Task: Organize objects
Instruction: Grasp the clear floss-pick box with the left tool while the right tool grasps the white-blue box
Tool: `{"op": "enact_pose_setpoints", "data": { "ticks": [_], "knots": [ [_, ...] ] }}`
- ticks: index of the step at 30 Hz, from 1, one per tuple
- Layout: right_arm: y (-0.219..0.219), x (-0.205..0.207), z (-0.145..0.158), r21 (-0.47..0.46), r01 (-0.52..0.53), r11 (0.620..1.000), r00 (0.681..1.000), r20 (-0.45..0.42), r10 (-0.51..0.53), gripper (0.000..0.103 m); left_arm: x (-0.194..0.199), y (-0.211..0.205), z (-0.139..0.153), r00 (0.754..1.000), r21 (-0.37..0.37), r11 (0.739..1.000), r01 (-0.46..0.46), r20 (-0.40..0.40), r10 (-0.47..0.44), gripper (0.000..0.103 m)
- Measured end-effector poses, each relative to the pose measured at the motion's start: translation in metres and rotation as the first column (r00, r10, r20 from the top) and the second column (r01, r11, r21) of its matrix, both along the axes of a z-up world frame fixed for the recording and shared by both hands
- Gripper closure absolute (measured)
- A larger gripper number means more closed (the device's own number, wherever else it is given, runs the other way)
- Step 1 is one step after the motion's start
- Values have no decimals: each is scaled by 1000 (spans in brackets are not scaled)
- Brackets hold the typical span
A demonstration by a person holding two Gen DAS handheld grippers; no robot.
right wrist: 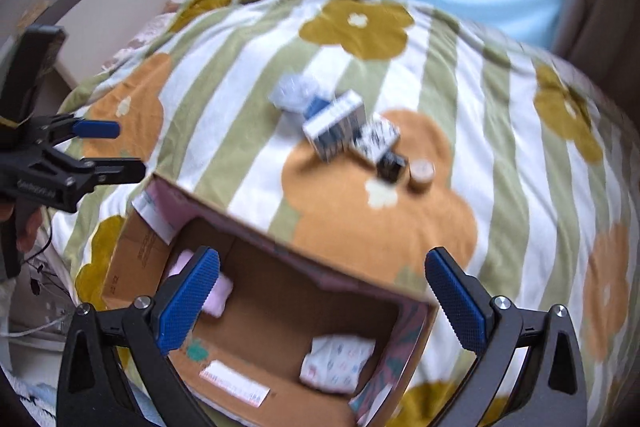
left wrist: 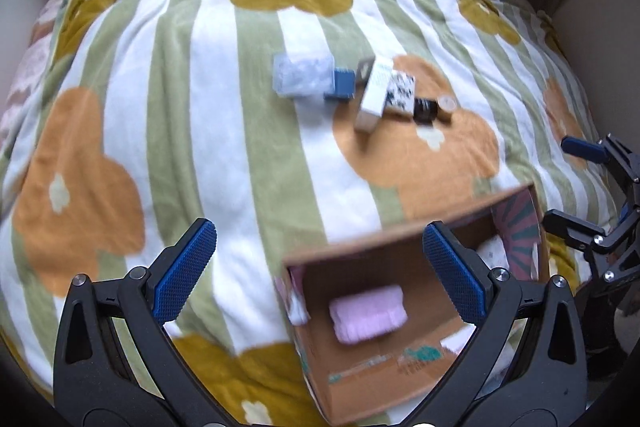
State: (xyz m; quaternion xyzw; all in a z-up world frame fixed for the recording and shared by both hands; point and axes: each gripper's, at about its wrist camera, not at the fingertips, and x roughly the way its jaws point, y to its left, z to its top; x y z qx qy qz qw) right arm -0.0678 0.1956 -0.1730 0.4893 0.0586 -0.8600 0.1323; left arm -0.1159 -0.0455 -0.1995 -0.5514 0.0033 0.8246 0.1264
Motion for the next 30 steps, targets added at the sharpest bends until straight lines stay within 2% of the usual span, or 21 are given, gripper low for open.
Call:
{"op": "enact_pose_setpoints", "data": {
  "ticks": [5, 8, 13, 18, 22, 30],
  "knots": [
    [-7, -49, 7, 84, -132, 988, 988, -70, 138, 0, -64, -1, -2, 998, -11, 999, 46, -47, -46, 0],
    [-12, -75, 1, 92, -192, 977, 978, -66, 199, 0, -104, -2, -12, 998, 32, 998, 52, -34, -51, 0],
    [-25, -106, -28, 115, -296, 948, 952, -50, 303, 0, -156, 6, -50, 998, 110, 992, 56, 21, -59, 0],
    [-34, -130, -65, 164, -368, 915, 926, -23, 376, 0, -186, 22, -95, 994, 151, 986, 76, 70, -87, 0],
    [-35, -145, -87, 175, -391, 903, 918, 4, 397, 0, -203, 25, -127, 990, 192, 980, 49, 120, -73, 0],
    [-37, -163, -115, 170, -418, 893, 908, 38, 417, 0, -216, 26, -157, 986, 215, 976, 40, 152, -74, 0]
  ]
}}
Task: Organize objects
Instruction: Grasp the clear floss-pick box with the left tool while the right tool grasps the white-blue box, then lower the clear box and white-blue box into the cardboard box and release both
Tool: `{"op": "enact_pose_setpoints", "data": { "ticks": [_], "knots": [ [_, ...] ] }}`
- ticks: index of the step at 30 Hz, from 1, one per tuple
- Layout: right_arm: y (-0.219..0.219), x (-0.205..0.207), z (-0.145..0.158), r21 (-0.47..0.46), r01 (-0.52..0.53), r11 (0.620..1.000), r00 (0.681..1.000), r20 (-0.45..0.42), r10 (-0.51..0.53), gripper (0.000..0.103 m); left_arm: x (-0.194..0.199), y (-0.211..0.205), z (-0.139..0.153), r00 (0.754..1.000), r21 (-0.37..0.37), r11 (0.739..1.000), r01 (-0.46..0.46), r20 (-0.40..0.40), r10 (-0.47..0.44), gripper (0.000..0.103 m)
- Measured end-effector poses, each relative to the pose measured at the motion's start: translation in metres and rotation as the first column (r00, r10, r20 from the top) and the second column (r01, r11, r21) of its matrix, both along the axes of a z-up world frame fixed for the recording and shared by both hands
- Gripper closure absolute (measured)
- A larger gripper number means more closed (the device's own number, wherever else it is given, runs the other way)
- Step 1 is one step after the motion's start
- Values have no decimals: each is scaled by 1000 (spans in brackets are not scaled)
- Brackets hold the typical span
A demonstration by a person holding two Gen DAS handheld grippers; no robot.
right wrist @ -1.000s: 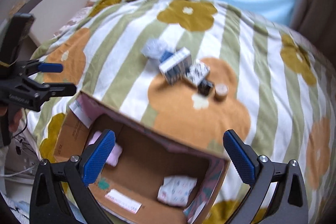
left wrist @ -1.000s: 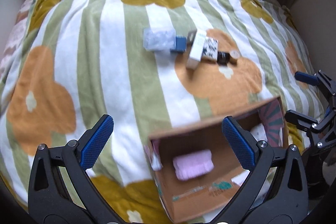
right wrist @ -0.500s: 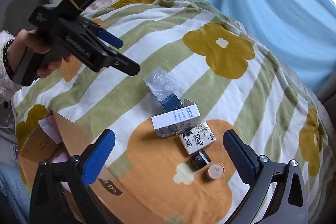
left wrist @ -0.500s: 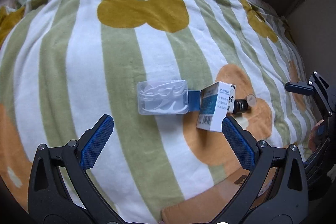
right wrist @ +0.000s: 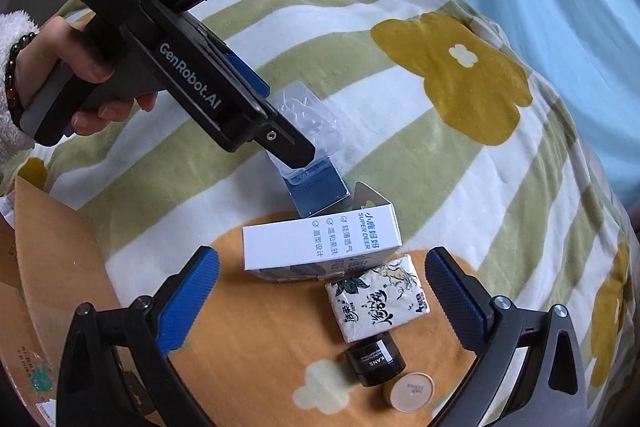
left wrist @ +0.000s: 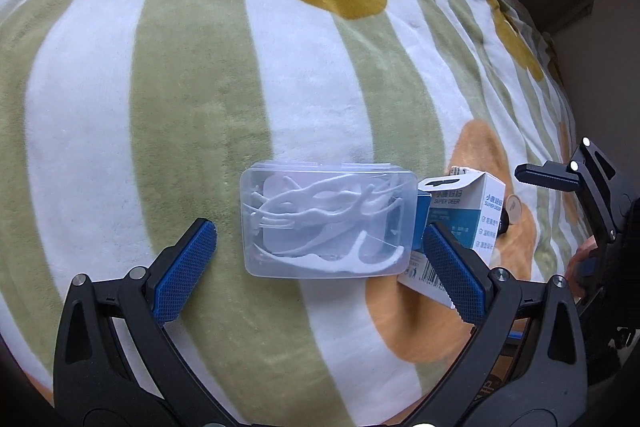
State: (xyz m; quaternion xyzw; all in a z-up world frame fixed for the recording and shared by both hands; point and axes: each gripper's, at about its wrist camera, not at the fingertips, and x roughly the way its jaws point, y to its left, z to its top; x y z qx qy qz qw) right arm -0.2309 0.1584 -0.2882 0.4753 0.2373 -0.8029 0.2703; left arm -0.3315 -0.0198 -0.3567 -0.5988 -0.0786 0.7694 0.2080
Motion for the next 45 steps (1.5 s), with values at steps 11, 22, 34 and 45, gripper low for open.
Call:
{"op": "enact_pose_setpoints", "data": {
  "ticks": [11, 22, 34, 45],
  "knots": [
    [-10, -15, -24, 19, -28, 999, 999, 17, 28, 1, -6, 1, -10, 1000, 9, 1000, -6, 1, 6, 1],
    [-10, -22, -30, 14, -9, 1000, 1000, 27, 9, 17, -8, -12, -11, 1000, 42, 999, -18, -7, 19, 23],
    [-11, -23, -3, -17, 25, 1000, 1000, -9, -25, 18, -3, -19, 23, 997, 61, 998, -17, -74, 22, 23],
    [-8, 6, 68, -75, 140, 987, 989, -46, -144, 18, 41, -29, 108, 978, 54, 998, 38, -205, -26, 23]
  ]
}}
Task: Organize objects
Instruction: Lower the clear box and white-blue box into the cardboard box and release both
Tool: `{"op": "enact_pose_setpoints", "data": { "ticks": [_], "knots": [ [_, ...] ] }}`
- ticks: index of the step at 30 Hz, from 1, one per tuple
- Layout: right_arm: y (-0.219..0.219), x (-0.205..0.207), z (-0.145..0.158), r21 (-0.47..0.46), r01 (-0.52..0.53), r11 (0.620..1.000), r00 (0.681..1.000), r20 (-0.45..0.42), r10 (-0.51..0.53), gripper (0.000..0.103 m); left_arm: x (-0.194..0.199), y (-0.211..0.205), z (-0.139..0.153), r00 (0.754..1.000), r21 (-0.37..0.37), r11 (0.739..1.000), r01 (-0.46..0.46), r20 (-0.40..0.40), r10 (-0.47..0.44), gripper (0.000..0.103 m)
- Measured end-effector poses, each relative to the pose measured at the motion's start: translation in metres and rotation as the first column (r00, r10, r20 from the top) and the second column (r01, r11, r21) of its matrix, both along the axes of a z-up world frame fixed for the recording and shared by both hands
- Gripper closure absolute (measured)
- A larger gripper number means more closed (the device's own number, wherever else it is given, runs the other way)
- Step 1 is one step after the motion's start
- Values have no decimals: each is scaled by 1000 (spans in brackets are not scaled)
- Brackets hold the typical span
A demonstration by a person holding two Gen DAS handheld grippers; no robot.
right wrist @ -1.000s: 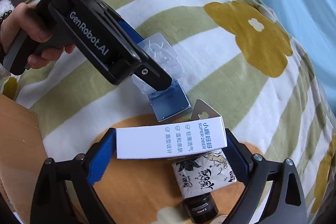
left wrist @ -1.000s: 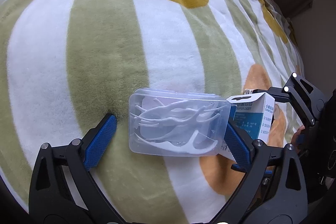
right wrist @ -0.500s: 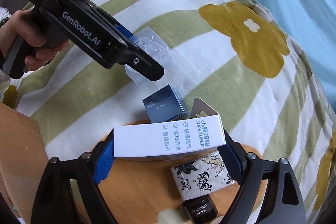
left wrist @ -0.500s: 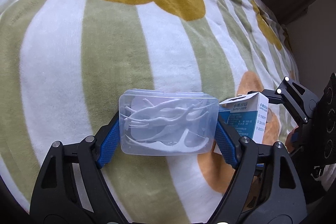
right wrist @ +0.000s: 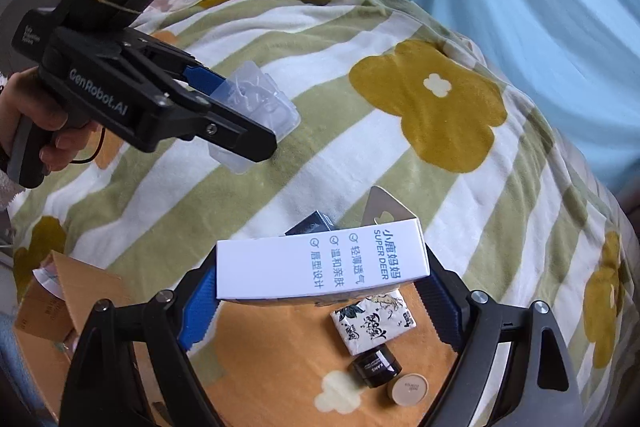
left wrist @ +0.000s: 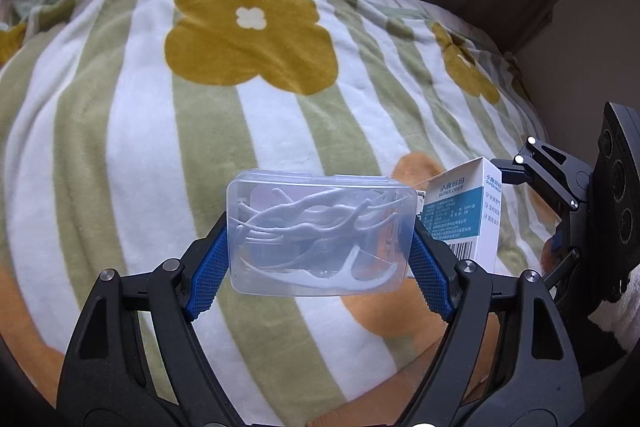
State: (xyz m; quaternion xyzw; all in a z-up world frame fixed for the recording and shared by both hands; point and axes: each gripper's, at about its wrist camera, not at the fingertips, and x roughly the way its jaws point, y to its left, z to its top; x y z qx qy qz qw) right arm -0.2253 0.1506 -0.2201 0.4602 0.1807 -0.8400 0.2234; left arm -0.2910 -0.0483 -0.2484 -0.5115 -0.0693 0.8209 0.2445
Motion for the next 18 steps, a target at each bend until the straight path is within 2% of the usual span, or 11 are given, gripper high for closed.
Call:
{"op": "enact_pose_setpoints", "data": {
  "ticks": [3, 7, 15, 18],
  "knots": [
    [0, 19, 20, -2, 51, 999, 999, -5, -51, 18, 24, 0, 23, 999, -15, 1000, 7, -36, -8, 23],
    [1, 47, 42, -26, 119, 993, 993, -3, -119, 18, 61, -2, 42, 999, -1, 1000, -11, -43, 11, 23],
    [2, 111, 77, -55, 204, 977, 979, 22, -203, 17, 139, -5, 65, 996, -12, 997, -81, -39, 81, 23],
    [8, 133, 83, -88, 254, 963, 967, 59, -250, 17, 167, -5, 69, 994, -26, 994, -108, -35, 107, 23]
  ]
}}
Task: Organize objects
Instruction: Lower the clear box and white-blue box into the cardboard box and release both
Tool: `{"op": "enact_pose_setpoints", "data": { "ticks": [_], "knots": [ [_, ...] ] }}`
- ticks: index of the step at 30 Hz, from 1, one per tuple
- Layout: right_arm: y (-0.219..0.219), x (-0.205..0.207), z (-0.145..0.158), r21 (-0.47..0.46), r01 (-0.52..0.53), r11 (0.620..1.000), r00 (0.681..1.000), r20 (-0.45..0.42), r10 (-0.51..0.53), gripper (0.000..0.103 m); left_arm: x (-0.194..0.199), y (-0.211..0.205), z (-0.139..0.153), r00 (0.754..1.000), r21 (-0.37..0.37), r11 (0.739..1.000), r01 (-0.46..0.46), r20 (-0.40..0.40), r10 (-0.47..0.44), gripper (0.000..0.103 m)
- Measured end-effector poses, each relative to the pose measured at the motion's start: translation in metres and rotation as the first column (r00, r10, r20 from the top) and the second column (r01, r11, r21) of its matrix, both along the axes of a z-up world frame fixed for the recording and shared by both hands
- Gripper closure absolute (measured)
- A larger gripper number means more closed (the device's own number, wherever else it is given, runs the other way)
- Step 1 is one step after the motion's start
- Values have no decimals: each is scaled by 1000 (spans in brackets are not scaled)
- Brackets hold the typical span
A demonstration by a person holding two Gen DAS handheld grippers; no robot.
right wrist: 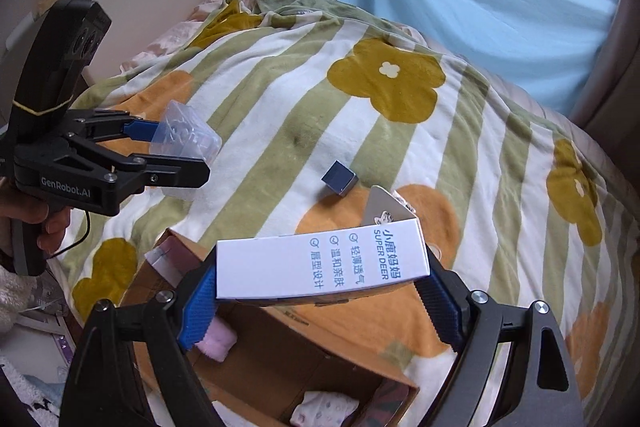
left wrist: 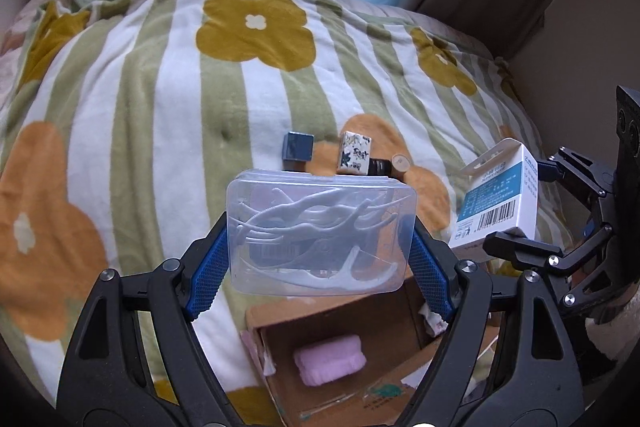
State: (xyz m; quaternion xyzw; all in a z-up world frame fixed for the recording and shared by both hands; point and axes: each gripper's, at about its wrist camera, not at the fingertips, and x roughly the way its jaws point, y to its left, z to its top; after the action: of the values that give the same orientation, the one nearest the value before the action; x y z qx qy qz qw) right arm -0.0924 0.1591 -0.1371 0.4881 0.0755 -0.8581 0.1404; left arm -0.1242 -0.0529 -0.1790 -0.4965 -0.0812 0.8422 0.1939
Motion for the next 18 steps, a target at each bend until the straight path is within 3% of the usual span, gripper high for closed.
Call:
{"op": "enact_pose_setpoints", "data": {
  "ticks": [9, 18],
  "knots": [
    [24, 55, -14, -53, 164, 985, 983, 97, -158, 17, 69, 19, -9, 998, -9, 1000, -23, 52, 23, 23],
    [32, 92, -64, -41, 250, 967, 957, 161, -241, 17, 119, 34, -58, 988, -31, 997, -68, 140, 71, 23]
  ]
}}
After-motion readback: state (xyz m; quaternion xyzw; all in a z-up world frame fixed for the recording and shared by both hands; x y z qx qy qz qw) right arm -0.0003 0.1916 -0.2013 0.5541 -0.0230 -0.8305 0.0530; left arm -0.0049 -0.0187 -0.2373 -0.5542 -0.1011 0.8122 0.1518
